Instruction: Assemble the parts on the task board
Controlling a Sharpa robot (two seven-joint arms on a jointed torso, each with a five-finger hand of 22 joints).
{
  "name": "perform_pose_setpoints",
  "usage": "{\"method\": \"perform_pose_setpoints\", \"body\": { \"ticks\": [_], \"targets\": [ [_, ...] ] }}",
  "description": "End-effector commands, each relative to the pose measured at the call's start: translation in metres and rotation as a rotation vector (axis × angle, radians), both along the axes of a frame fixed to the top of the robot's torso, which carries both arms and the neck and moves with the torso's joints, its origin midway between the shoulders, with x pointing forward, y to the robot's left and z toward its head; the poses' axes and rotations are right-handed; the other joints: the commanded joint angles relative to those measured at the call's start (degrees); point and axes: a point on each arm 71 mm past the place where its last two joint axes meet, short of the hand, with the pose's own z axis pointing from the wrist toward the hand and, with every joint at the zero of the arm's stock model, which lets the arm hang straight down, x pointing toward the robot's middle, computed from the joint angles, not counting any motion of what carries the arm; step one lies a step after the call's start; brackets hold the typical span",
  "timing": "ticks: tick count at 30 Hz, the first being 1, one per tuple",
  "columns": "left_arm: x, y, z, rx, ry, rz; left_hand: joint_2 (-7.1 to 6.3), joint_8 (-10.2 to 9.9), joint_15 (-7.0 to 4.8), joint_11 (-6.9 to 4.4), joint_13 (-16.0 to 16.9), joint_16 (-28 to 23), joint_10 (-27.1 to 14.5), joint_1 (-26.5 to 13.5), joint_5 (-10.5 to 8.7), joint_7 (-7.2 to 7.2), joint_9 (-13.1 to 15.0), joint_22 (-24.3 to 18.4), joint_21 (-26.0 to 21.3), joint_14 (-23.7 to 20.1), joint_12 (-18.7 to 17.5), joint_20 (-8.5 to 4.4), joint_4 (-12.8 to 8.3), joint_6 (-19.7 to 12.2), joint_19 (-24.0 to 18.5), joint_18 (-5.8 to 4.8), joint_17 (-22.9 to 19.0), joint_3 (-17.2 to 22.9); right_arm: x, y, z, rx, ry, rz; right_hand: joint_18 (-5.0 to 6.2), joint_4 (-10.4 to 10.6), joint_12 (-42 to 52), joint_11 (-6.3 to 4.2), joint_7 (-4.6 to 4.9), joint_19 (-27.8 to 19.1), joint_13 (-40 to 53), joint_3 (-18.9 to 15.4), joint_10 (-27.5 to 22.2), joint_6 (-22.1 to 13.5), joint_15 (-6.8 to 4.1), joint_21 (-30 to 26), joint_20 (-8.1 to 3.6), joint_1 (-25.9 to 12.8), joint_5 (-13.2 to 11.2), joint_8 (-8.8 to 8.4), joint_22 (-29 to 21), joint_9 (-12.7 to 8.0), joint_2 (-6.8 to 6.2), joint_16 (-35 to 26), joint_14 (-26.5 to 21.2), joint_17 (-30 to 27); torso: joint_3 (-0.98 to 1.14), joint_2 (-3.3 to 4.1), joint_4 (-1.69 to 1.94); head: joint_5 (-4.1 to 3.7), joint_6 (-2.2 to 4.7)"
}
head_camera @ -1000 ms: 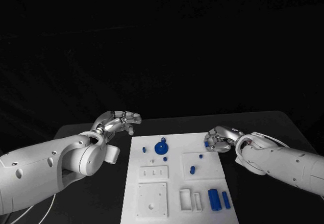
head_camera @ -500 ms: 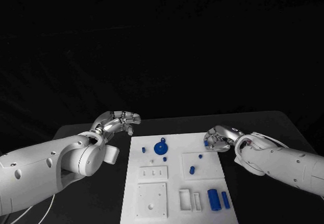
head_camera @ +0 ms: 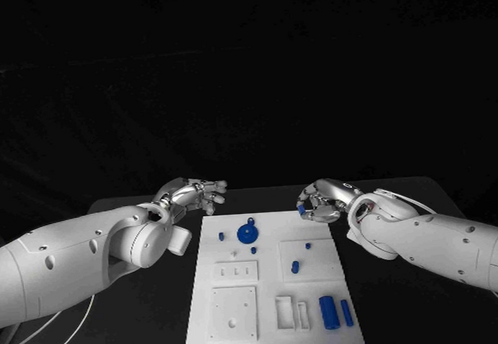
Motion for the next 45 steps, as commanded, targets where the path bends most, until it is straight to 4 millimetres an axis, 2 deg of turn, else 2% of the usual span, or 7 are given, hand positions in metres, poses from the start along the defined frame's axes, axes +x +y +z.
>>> {"method": "perform_pose_setpoints", "body": {
  "ticks": [1, 6, 13, 17, 20, 26, 45],
  "targets": [
    [0.002, -0.012, -0.01, 0.076, 0.113, -0.1, -0.28, -0.3, -0.64, -0.4, 0.6, 0.8, 1.1, -1.2, -0.28, -0.08, -0.1, -0.1, 0.3, 0.3, 1.0, -1.54, 1.0, 0.4, 0.3, -0.19, 0.3, -0.4, -0.004, 0.014, 0.0, -0.085, 0.033, -0.018, 6.6, -0.3, 0.3, -0.35, 0.13, -0.1, 1.8, 0.0, 0.2, 3.0, -0.3, 0.2, -0.39, 0.1, 0.0, 0.75, 0.8, 1.7, 0.6, -0.4, 0.1, 0.1, 0.0, -1.13, -0.32, 0.42, -0.19],
    [0.004, -0.021, -0.016, 0.127, 0.147, -0.123, -1.06, -1.0, -1.38, -0.94, 1.8, 2.5, 2.4, -2.8, -0.29, -0.32, -0.4, -0.3, 0.7, 1.0, 3.0, -2.11, 2.4, -0.1, 0.7, -0.24, 1.1, -0.7, -0.015, 0.041, 0.003, -0.094, 0.026, 0.016, 6.6, -0.6, 0.3, -0.37, 0.11, -0.1, 1.8, 0.2, 0.2, 3.1, -0.32, 0.2, -0.41, 0.1, 0.0, 0.76, 0.8, 1.8, 0.63, -0.4, 0.1, 0.0, -0.07, -2.12, -0.58, 1.03, -0.39],
    [0.002, -0.038, -0.027, 0.23, 0.197, -0.191, -0.15, -1.6, -1.84, -1.15, 3.2, 4.4, 1.9, -6.2, -0.33, -0.47, -0.6, -0.4, 1.1, 0.6, 5.0, -2.73, 5.6, -0.2, 0.7, -0.46, 1.9, -1.3, -0.023, 0.069, 0.008, -0.098, 0.004, 0.045, 6.6, -0.8, 0.2, -0.39, 0.09, -0.1, 1.8, 0.3, 0.1, 3.1, -0.34, 0.1, -0.4, 0.0, 0.0, 0.75, 0.7, 1.8, 0.71, -0.5, 0.1, 0.0, -0.09, -3.13, -0.89, 2.02, -0.71],
    [-0.001, -0.044, -0.035, 0.293, 0.23, -0.205, -1.52, -2.0, -1.83, -1.12, 3.7, 4.7, 1.2, -7.8, -0.35, -0.42, -0.7, -0.5, 1.1, 0.2, 5.7, -3.06, 7.4, -0.4, 0.5, -0.51, 1.9, -1.5, -0.027, 0.083, 0.01, -0.093, 0.001, 0.066, 6.6, -0.9, 0.3, -0.4, 0.09, -0.1, 1.8, 0.4, 0.2, 3.1, -0.34, 0.1, -0.39, 0.0, 0.0, 0.74, 0.7, 1.8, 0.76, -0.5, 0.1, 0.0, -0.3, -3.67, -0.82, 2.55, -1.14],
    [-0.001, -0.046, -0.037, 0.3, 0.232, -0.203, -2.23, -2.1, -1.75, -1.04, 4.0, 4.7, 0.5, -7.9, -0.34, -0.37, -0.7, -0.6, 1.0, -0.2, 6.0, -3.23, 8.4, -0.4, 0.3, -0.62, 1.8, -1.0, -0.028, 0.093, 0.01, -0.086, -0.001, 0.08, 6.6, -1.0, 0.2, -0.4, 0.08, -0.1, 1.8, 0.5, 0.1, 3.1, -0.35, 0.1, -0.38, -0.1, 0.1, 0.74, 0.7, 1.8, 0.76, -0.5, 0.1, 0.0, -0.3, -3.91, -0.85, 2.11, -1.3],
    [-0.003, -0.051, -0.038, 0.337, 0.23, -0.213, -2.3, -2.1, -1.62, -0.95, 4.3, 4.6, -0.2, -7.4, -0.34, -0.31, -0.6, -0.7, 1.0, -0.5, 6.3, -3.3, 8.6, -0.2, 0.0, -0.8, 1.6, -0.7, -0.031, 0.105, 0.011, -0.079, -0.005, 0.097, 6.6, -1.1, 0.2, -0.4, 0.08, -0.1, 1.7, 0.7, 0.1, 3.2, -0.35, 0.1, -0.33, -0.2, 0.3, 0.71, 0.7, 1.9, 0.74, -0.6, 0.1, 0.0, -0.28, -4.01, -0.84, 2.19, -1.54],
    [-0.005, -0.059, -0.041, 0.346, 0.231, -0.214, -1.51, -2.2, -1.36, -0.76, 4.7, 4.4, -1.5, -6.1, -0.3, -0.18, -0.5, -0.9, 1.0, -1.1, 6.8, -3.38, 8.1, -0.1, -0.6, -1.22, 1.2, -0.9, -0.041, 0.121, 0.014, -0.063, -0.007, 0.144, 6.6, -1.3, 0.2, -0.41, 0.07, 0.0, 1.8, 0.9, 0.1, 3.2, -0.36, 0.0, -0.28, -0.4, 0.3, 0.66, 0.6, 1.9, 0.75, -0.7, 0.2, -0.1, -0.3, -3.79, -0.91, 2.38, -1.4]
  ]
}}
